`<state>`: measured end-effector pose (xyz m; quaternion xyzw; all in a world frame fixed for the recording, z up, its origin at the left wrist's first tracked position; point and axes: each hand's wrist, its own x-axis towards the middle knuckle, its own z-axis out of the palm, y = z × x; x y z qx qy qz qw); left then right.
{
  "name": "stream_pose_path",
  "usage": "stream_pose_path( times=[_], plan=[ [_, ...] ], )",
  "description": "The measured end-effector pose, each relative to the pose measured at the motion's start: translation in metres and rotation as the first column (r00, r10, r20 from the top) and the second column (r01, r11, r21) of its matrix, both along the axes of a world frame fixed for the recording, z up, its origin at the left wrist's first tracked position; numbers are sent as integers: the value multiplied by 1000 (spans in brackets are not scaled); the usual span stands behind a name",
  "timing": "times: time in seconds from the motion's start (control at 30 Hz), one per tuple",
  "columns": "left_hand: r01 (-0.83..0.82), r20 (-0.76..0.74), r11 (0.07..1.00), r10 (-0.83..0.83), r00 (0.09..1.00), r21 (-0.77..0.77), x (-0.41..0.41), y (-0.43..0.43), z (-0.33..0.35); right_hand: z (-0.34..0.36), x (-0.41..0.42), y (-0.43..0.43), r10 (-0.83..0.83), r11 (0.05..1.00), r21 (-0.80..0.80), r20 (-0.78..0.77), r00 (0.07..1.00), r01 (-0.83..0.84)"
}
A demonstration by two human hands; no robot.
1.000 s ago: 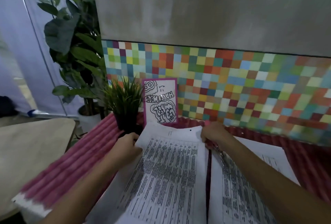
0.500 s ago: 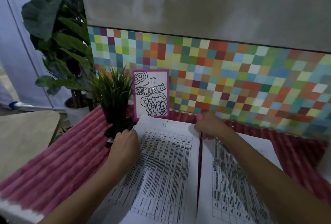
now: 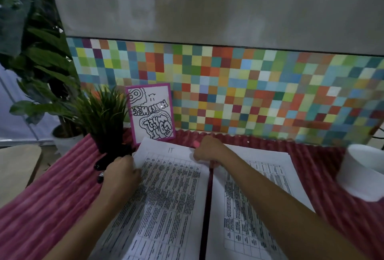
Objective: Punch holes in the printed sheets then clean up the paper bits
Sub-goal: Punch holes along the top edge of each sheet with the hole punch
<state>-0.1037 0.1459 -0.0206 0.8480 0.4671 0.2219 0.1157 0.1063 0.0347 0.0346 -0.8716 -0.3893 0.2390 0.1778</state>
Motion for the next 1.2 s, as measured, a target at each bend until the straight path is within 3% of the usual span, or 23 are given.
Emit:
stream_pose_path(
  times=[0.13,0.2,0.3,0.33,0.4,0.43,0.53,0.57,0.63,0.73,0.8,0.9,1.07,1.2],
  plan=[
    [-9,-52,1000,11,999,28,3,0,-3,2,1,-3,-2,999,42,3,1000,1],
    [16,-109,998,-10,994,53,2,-3,-1,12,5,-10,-30,989,150,64,997,20],
    [156,-331,955,-66,941,253,4,-14,10,37,20,-39,-121,925,377,168,978,49],
    [180,-340,923,-58,939,341,8,-19,17,44,29,-52,-158,905,421,191,969,64],
    [191,-194,879,-115,974,437,25,-34,28,46,53,-78,-247,888,442,222,943,128],
    [208,-74,888,-195,978,410,38,-45,33,41,65,-89,-285,892,419,231,930,169],
    [327,259,929,-363,895,172,87,-84,47,8,81,-110,-300,912,348,202,932,218],
    [341,287,938,-344,894,63,108,-90,43,-4,81,-112,-289,918,337,204,935,210],
    [313,178,949,-303,936,-29,145,-100,34,-25,79,-114,-248,941,299,290,924,158],
    [208,-90,978,-206,974,19,179,-109,12,-47,75,-114,-190,963,260,446,874,76],
    [133,-131,986,-119,984,104,188,-113,-2,-54,73,-114,-168,967,253,512,842,39],
    [136,-1,962,-140,990,237,193,-111,-15,-59,73,-113,-167,961,275,543,823,14],
    [99,194,979,-133,972,175,199,-105,-22,-65,77,-110,-186,954,298,563,805,12],
    [132,414,971,-206,887,200,198,-102,-20,-69,76,-110,-201,947,320,582,788,5]
  ],
)
